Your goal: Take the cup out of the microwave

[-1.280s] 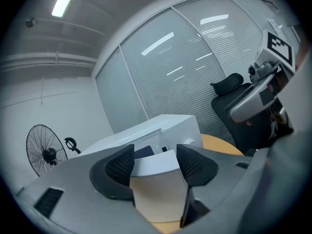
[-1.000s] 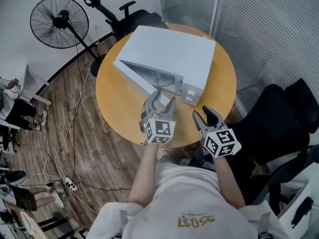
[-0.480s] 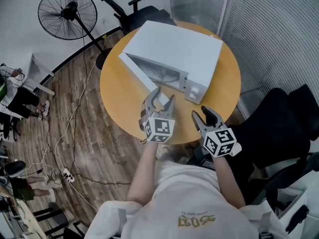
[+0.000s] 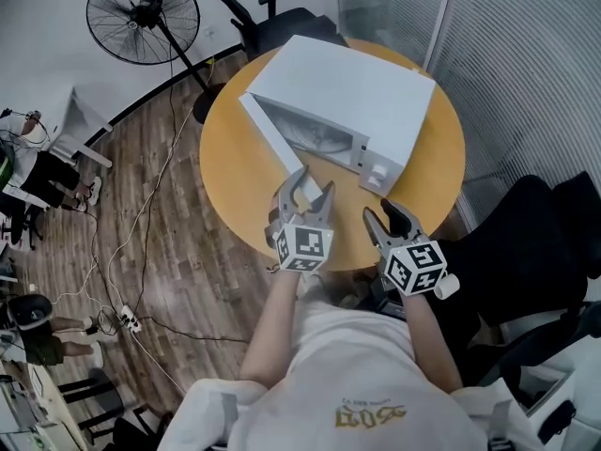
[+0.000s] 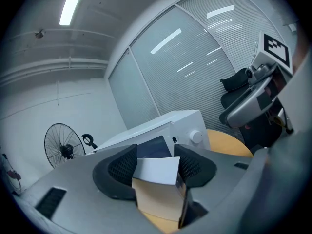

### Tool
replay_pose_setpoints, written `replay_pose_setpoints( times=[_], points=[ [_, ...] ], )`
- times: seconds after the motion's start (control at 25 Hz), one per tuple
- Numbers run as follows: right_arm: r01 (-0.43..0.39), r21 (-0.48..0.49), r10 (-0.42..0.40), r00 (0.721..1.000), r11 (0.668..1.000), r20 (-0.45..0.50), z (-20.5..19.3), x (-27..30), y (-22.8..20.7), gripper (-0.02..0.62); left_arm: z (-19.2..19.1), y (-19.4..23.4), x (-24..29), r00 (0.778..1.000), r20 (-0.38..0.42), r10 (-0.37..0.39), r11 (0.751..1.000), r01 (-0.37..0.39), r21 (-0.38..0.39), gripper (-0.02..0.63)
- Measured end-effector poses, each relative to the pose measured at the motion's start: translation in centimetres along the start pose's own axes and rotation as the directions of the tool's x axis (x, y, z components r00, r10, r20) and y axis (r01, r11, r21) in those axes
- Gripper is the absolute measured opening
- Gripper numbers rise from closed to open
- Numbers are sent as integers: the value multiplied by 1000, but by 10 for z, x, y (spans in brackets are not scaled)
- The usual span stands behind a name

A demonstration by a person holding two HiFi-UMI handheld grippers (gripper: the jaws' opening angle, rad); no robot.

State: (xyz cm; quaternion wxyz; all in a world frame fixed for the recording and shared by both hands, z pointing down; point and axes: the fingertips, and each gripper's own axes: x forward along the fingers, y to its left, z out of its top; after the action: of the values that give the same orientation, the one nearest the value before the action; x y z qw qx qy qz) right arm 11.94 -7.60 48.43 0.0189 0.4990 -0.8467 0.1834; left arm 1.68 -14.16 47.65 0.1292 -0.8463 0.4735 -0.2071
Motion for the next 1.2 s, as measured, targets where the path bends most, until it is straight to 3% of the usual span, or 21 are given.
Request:
replay_pose_setpoints(
  times=[1.2],
  points=[
    [-93, -14, 93, 995, 996, -32, -10, 25, 43, 178, -34, 46, -53, 991, -53, 125, 992, -125, -12, 209]
  ],
)
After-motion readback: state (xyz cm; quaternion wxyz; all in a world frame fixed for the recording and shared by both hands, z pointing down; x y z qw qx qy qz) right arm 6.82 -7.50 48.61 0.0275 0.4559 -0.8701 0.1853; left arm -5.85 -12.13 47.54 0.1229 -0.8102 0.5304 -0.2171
